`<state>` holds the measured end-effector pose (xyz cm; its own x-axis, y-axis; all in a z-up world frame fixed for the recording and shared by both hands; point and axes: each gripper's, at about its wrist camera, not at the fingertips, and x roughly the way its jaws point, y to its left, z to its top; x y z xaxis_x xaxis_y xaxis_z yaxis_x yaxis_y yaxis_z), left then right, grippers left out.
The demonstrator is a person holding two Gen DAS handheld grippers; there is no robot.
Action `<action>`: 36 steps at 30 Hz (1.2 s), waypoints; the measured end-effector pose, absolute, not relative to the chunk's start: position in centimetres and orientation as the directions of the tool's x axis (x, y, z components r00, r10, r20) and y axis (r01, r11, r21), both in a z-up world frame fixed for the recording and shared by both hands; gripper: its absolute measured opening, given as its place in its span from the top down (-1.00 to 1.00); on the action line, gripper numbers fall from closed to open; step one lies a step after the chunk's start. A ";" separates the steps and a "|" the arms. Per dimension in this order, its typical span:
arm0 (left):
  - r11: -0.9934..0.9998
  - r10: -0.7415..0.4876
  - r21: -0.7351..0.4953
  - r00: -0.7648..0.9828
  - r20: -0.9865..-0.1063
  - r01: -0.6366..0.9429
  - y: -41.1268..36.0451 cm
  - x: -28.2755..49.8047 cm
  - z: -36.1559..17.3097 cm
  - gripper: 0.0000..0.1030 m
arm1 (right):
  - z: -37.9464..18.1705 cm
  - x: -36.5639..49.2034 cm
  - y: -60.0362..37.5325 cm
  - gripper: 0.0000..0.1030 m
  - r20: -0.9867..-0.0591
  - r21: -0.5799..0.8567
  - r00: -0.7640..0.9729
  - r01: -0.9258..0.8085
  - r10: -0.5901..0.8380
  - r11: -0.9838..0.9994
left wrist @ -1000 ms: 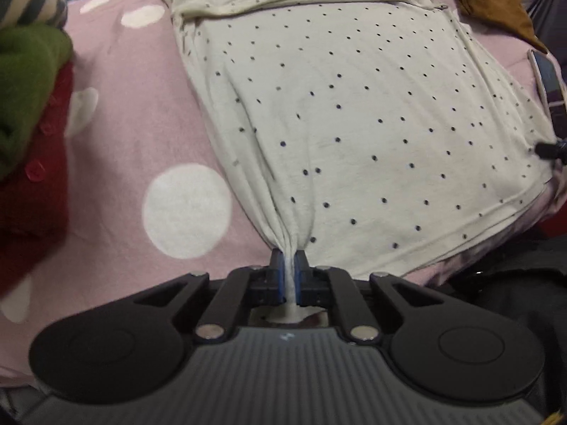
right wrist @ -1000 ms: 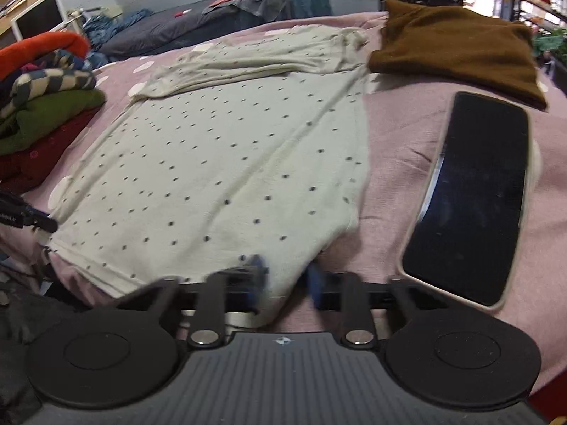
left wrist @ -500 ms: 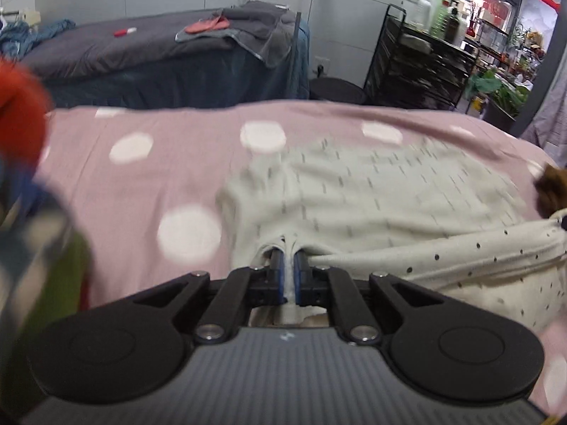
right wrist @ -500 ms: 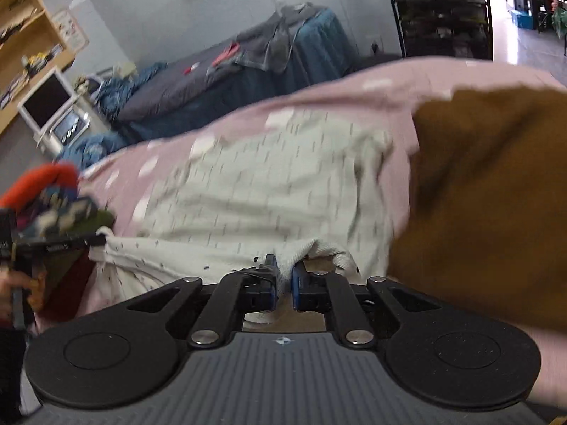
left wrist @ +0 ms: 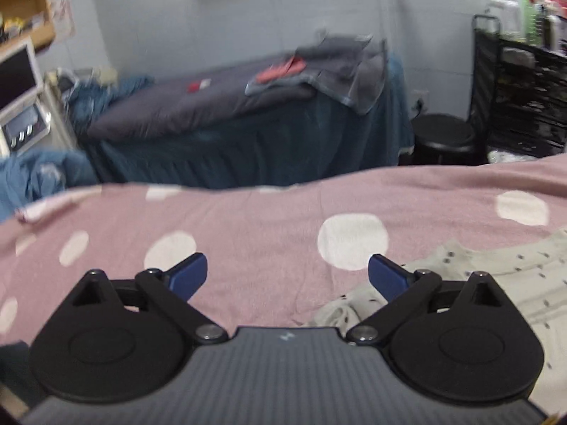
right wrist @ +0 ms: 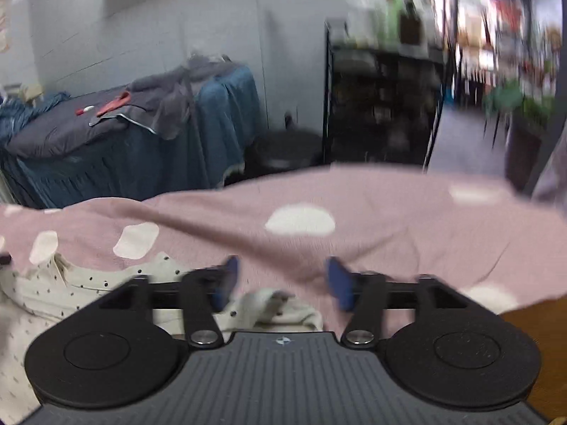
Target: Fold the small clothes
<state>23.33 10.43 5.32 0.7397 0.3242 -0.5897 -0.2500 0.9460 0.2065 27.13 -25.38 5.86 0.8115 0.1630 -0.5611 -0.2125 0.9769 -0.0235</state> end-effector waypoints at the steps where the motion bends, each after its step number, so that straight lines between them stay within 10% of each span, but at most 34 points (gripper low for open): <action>1: 0.956 0.290 0.204 0.762 -0.579 -0.209 9.8 22.2 5.9 -0.90 | 6.2 26.4 -24.7 -0.84 -0.554 -0.059 0.813 -0.255 0.181 0.965; 9: 0.982 0.141 0.191 0.698 -0.702 -0.006 5.6 17.2 4.6 -0.43 | 6.8 23.1 -21.3 -0.22 -0.659 -0.100 0.710 -0.407 0.246 0.908; 15: 0.973 0.185 0.232 0.650 -0.737 -0.013 5.0 18.8 0.7 -0.47 | 3.7 23.6 -20.2 -0.21 -0.770 -0.048 0.600 -0.398 0.220 0.916; 17: 0.964 0.237 0.257 0.676 -0.698 -0.072 5.0 21.2 0.3 -0.75 | 2.5 25.4 -20.3 -0.20 -0.789 -0.033 0.579 -0.370 0.203 0.928; 22: 0.888 0.444 0.383 0.687 -0.576 -0.254 3.8 27.5 2.5 -0.71 | 2.9 32.0 -21.5 -0.12 -0.713 -0.096 0.692 -0.264 0.119 0.960; 24: 0.945 0.274 0.308 0.775 -0.570 -0.108 1.1 25.6 5.1 -0.72 | 4.5 33.4 -23.3 -0.24 -0.669 -0.021 0.729 -0.212 0.144 0.977; 26: 0.963 0.053 0.246 0.820 -0.571 0.110 -2.4 22.1 6.6 -0.85 | 5.7 34.0 -24.7 -1.00 -0.676 0.031 0.708 -0.250 0.205 0.968; 31: 0.825 -0.271 0.240 0.731 -0.627 0.512 -12.5 12.0 5.3 -0.71 | 6.4 32.8 -27.8 -1.00 -0.739 0.079 0.620 -0.310 0.264 0.947; 36: 0.690 -0.302 0.390 0.732 -0.611 0.610 -19.9 6.9 1.9 -0.52 | 4.9 31.6 -30.5 -1.00 -0.839 0.249 0.419 -0.270 0.347 0.930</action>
<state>6.85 -19.91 1.94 0.7319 -0.3024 -0.6107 0.6102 0.6898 0.3897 31.57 -30.52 4.91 0.4191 0.3468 -0.8391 -0.2702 0.9299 0.2494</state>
